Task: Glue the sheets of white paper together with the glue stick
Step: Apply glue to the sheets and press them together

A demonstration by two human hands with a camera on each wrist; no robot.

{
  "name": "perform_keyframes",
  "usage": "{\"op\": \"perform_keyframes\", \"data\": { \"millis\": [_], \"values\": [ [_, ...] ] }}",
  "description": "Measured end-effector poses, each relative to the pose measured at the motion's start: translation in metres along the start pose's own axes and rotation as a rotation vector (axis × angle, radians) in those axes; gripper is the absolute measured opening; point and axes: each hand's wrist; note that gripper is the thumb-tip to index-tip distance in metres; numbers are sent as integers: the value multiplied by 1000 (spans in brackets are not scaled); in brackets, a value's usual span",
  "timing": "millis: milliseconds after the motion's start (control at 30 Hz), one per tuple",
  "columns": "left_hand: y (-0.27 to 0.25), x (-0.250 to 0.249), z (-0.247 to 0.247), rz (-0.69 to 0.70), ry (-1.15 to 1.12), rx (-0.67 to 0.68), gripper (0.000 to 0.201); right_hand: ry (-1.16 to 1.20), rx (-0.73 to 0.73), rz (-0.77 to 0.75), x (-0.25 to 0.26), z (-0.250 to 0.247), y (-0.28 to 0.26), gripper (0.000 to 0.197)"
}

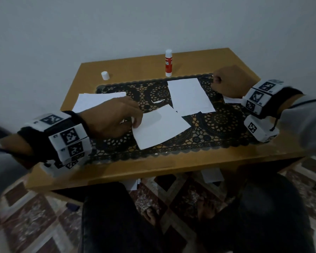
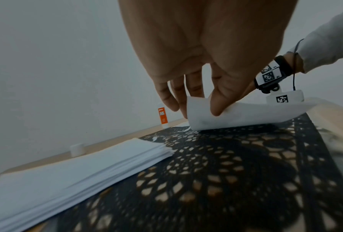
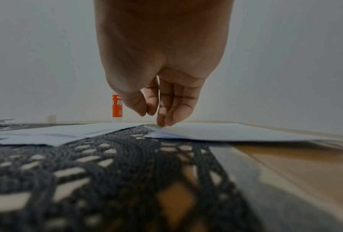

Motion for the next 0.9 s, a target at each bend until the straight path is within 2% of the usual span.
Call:
{"op": "perform_keyframes", "data": {
  "millis": [133,300,400,467,567,633,733,833,900],
  "values": [
    [-9,8,4,-113,-7,107,29,-9,33,-4,1,0,0,19],
    [-9,10,11,-107,60,130,31,6,26,-57,15,-9,9,25],
    [-8,6,9,-124,75,207,41,44,-55,-65,34,-18,28,17],
    [-7,3,9,-143,65,241,47,137,-80,6,46,-19,47,13],
    [-3,-1,11,-121,45,190,43,449,34,190,61,-9,74,21],
    [1,-2,11,-127,76,212,39,523,58,236,72,0,91,28],
    [6,-5,11,-128,144,275,38,436,27,245,88,6,111,30],
    [8,-9,11,-102,201,295,37,397,73,203,95,10,127,40],
    [6,-11,12,-116,236,320,35,355,84,169,98,13,131,30]
  ]
}}
Point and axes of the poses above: each hand's wrist, its own y-axis towards the middle knuckle, its own z-axis out of the palm, x = y × z, and after that the axes turned 3 degrees about x, right-handed
